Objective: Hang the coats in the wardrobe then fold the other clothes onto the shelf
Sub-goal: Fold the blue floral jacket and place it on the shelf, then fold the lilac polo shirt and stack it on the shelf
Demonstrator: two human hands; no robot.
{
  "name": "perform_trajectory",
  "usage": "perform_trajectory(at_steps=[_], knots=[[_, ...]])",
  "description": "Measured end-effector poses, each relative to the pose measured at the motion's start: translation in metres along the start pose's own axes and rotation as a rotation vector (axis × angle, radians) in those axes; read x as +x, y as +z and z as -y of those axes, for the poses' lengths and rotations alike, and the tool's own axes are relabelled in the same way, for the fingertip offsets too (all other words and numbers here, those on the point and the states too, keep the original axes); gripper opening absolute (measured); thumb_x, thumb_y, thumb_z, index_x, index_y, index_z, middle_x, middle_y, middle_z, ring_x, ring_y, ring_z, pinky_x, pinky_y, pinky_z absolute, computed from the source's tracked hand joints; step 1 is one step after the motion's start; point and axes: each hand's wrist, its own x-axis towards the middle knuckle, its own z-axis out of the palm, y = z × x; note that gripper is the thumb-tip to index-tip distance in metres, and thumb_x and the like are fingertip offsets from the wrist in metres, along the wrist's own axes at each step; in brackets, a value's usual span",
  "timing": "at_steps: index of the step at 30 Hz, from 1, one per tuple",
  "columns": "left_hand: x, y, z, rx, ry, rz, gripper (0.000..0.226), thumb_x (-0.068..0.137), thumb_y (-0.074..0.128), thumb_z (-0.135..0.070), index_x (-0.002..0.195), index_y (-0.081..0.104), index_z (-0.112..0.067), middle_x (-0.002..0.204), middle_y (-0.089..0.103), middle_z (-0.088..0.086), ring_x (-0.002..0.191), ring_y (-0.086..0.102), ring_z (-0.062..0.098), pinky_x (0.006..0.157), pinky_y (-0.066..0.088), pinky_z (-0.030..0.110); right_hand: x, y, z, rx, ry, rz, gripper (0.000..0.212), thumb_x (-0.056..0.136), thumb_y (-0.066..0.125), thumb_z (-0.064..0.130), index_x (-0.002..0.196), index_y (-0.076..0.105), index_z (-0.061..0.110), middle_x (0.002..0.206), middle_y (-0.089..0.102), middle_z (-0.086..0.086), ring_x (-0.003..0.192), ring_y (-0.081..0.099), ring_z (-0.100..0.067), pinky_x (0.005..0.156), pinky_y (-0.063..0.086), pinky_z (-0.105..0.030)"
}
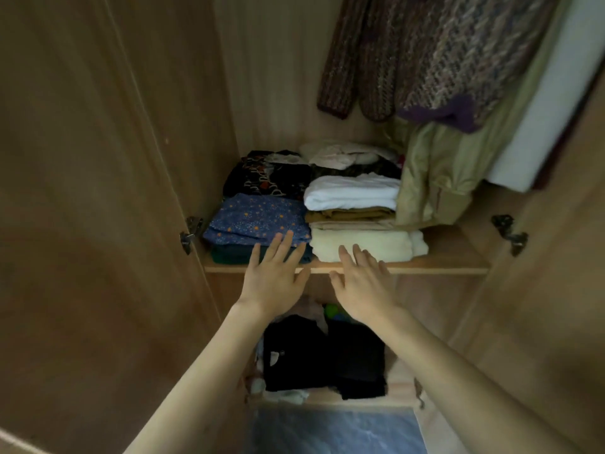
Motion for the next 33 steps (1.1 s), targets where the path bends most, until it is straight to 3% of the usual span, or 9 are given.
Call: perform_trajectory(at_steps=[7, 11, 15, 22, 33], knots=[[-0.066, 0.023, -0.058, -0.026, 0.29, -0.074, 0.06, 0.099, 0.018, -0.053, 0.155, 0.011, -0.031, 0.164, -0.001, -0.003, 0.15, -0.006, 0.018, 0.119, 0.0, 0.051, -0.133, -0.007, -0.02, 0.0, 0.323, -0.044, 0.062, 0.098, 0.035, 0.045, 0.152, 0.02, 0.016, 0.156, 0.021, -0.015, 0.137, 0.028, -0.035, 0.112, 0.028, -0.046], [-0.12, 0.047, -0.109, -0.125, 0.435, 0.021, 0.059, 0.1, 0.025, -0.052, 0.155, 0.011, -0.033, 0.163, 0.001, -0.005, 0.15, -0.004, 0.016, 0.119, -0.001, 0.049, -0.224, 0.0, -0.029, -0.024, 0.52, -0.013, 0.06, 0.097, 0.038, 0.044, 0.147, 0.027, 0.013, 0.151, 0.03, -0.013, 0.136, 0.03, -0.032, 0.111, 0.027, -0.045], [-0.166, 0.063, -0.16, -0.093, 0.612, 0.122, 0.058, 0.101, 0.019, -0.054, 0.155, 0.008, -0.034, 0.163, -0.004, -0.005, 0.15, -0.007, 0.016, 0.118, -0.004, 0.049, -0.315, 0.0, -0.04, 0.003, 0.721, -0.027, 0.066, 0.098, 0.034, 0.045, 0.152, 0.015, 0.012, 0.156, 0.024, -0.014, 0.141, 0.023, -0.031, 0.115, 0.021, -0.046], [-0.243, 0.056, -0.264, -0.089, 0.949, 0.232, 0.06, 0.101, 0.023, -0.053, 0.155, 0.004, -0.035, 0.163, -0.01, -0.005, 0.149, -0.01, 0.015, 0.118, -0.006, 0.047, -0.456, -0.016, -0.066, -0.03, 1.022, -0.116, 0.068, 0.098, 0.038, 0.045, 0.153, 0.014, 0.014, 0.161, 0.013, -0.012, 0.147, 0.013, -0.027, 0.118, 0.016, -0.046], [-0.399, 0.054, -0.426, 0.039, 1.372, 0.322, 0.059, 0.102, 0.023, -0.053, 0.155, 0.006, -0.033, 0.163, -0.012, -0.004, 0.15, -0.008, 0.016, 0.119, -0.005, 0.048, -0.694, -0.057, -0.094, -0.025, 1.397, -0.203, 0.063, 0.097, 0.042, 0.038, 0.15, 0.023, 0.011, 0.159, 0.018, -0.013, 0.144, 0.021, -0.03, 0.115, 0.02, -0.044]])
